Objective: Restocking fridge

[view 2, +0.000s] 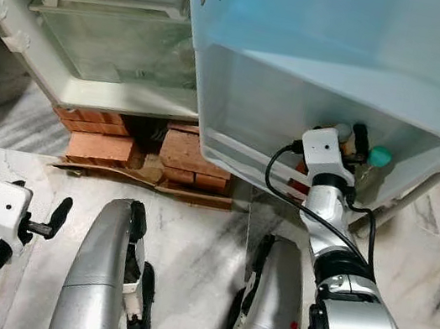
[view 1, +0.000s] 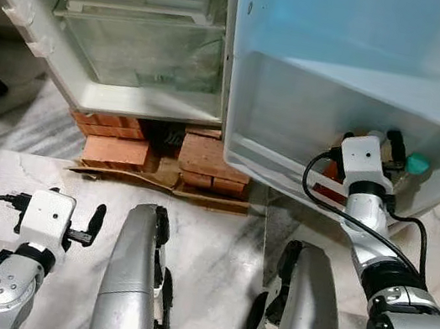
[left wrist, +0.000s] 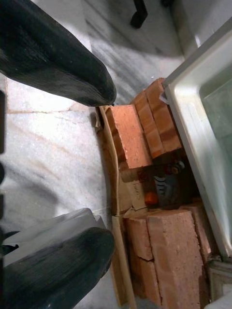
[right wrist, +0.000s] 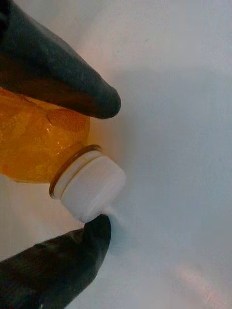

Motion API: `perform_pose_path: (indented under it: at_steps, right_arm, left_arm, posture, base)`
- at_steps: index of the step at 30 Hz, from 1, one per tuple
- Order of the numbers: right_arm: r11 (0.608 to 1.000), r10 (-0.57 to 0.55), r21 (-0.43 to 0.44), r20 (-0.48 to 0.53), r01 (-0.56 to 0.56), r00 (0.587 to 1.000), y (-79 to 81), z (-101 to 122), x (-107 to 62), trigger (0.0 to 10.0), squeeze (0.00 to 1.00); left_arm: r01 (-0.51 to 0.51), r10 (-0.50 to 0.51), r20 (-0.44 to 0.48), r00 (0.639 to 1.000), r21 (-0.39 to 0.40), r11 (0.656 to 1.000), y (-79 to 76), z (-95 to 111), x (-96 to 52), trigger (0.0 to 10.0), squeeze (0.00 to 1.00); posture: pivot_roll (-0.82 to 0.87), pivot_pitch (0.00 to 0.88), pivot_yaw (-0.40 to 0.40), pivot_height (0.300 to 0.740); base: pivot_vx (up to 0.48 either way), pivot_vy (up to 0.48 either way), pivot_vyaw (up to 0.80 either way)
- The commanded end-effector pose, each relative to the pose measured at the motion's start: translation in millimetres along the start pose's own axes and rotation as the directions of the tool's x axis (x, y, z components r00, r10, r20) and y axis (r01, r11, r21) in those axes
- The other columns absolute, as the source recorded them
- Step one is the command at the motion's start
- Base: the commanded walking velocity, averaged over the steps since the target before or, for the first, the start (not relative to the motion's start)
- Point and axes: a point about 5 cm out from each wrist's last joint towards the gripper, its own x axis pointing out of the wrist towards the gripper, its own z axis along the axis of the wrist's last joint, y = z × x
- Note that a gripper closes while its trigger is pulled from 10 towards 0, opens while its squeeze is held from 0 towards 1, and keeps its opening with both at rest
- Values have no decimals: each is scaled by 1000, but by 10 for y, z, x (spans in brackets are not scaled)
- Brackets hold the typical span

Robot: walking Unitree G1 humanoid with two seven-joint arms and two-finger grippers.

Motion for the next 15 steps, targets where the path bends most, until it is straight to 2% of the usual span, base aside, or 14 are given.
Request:
perform_pose_path:
  at_steps: [1, 4, 15]
  right_arm:
    - [986, -165, 28, 2, 164, 986, -461, 20, 133, 10000, 1000]
    - [985, -169, 43, 8, 168, 986, -506, 34, 135, 10000, 1000]
    - [981, -133, 147, 19, 129, 991, -527, 2, -102, 10000, 1000]
  left_arm:
    - [-9, 9, -27, 1000, 12, 1000, 7, -77, -26, 10000, 0]
    - [-10, 11, -23, 1000, 13, 1000, 0, -79, 0, 10000, 0]
    - [-36, 36, 9, 999, -1, 999, 44, -45, 75, 10000, 0]
  posture:
    - [107, 206, 79, 513]
    - [100, 195, 73, 513]
    - [55, 149, 79, 513]
  base:
    - [0, 0, 0]
    - [0, 0, 0]
    - [0, 0, 0]
